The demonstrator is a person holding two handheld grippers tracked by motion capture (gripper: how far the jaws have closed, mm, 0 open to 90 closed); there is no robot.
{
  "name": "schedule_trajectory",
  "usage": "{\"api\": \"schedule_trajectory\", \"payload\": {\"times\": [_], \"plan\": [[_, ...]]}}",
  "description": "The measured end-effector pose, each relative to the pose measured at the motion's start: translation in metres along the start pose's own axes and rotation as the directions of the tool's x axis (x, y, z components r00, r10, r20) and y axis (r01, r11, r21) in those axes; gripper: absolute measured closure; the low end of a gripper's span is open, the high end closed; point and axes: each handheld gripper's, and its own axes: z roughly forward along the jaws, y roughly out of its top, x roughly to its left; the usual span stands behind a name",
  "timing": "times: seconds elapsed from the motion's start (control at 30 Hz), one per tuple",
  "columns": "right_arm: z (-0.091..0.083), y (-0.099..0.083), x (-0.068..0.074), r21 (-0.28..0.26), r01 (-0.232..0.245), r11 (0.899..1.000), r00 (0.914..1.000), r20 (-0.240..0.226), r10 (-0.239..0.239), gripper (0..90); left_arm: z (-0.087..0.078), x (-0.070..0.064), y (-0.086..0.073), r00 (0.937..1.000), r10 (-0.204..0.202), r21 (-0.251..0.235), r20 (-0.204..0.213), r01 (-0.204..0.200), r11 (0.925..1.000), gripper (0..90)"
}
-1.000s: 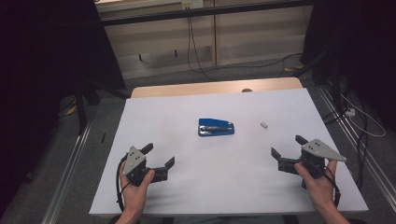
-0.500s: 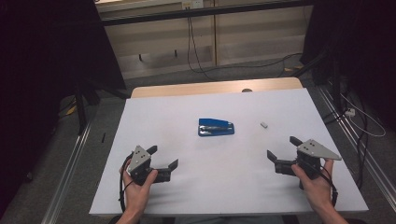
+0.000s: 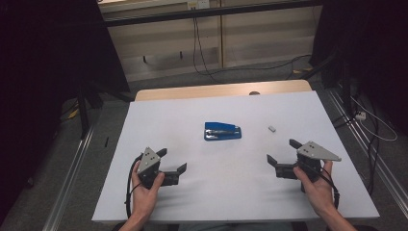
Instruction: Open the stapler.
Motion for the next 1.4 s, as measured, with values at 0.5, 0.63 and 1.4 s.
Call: {"api": "schedule_trajectory", "payload": {"times": [0.5, 0.63, 1.4], "plan": [[0.019, 0.011, 0.010, -0.011, 0.078, 0.997, 0.9959, -0.045, -0.078, 3.2, 0.024, -0.003, 0.010, 0.9998, 0.011, -0.020, 0.015, -0.011, 0.9997, 4.4], [0.026, 0.011, 0.011, -0.006, 0.070, 0.998, 0.9960, -0.055, -0.070, 1.9, 0.035, -0.004, 0.019, 0.9998, 0.017, -0.026, 0.007, -0.017, 0.9995, 4.3], [0.075, 0.035, 0.014, -0.026, 0.062, 0.998, 0.9964, -0.056, -0.063, 12.3, 0.081, -0.006, 0.055, 0.9982, 0.044, -0.062, 0.040, -0.041, 0.9972, 4.2]]}}
